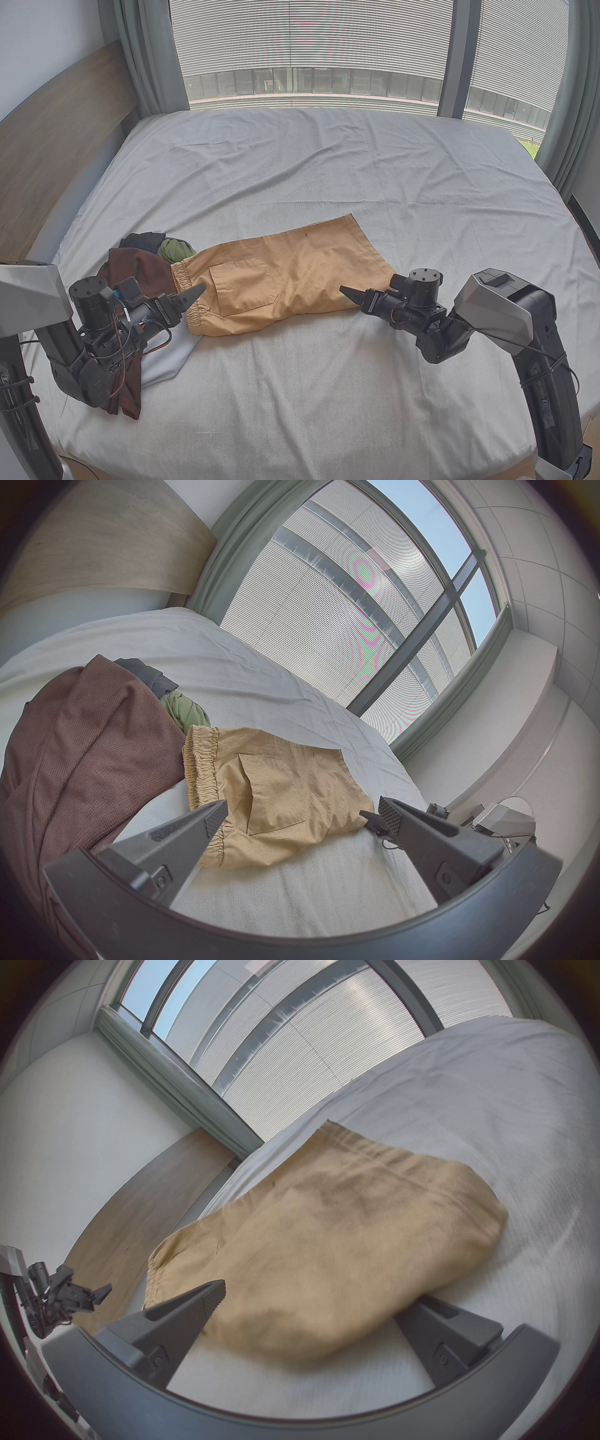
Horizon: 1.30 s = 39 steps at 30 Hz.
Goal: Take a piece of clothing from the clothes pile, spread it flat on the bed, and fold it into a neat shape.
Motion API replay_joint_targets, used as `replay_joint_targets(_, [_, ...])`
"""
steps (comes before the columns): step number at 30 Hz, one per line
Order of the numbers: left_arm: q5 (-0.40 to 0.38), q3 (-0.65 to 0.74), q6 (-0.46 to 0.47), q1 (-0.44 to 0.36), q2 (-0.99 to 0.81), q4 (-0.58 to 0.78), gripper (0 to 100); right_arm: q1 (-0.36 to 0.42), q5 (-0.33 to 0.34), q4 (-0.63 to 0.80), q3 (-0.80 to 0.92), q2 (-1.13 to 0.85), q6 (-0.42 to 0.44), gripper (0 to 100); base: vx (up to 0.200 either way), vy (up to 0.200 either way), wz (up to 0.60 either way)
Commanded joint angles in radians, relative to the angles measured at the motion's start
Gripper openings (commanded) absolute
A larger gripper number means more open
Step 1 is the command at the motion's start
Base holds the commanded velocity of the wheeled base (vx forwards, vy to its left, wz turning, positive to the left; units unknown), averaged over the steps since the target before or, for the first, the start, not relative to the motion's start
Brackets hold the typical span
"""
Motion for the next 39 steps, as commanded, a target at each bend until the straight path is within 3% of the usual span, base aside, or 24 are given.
replay_joint_targets(1, [0.000,-0.002,-0.001,0.001,0.002,-0.001,100,0.006,-0.066,0.018,-0.141,0.097,-0.001,100,0.000,0.000,0.00])
replay_joint_targets(26, [0.000,-0.003,-0.001,0.008,0.002,-0.001,100,0.033,-0.075,0.055,-0.179,0.108,0.045,100,0.000,0.000,0.00])
replay_joint_targets(27, [0.000,-0.003,-0.001,0.008,0.002,-0.001,100,0.033,-0.075,0.053,-0.178,0.108,0.047,0,0.000,0.000,0.00])
replay_joint_targets(39, [-0.001,-0.003,-0.004,0.011,0.003,0.001,100,0.032,-0.100,0.030,-0.112,0.048,0.047,0,0.000,0.000,0.00])
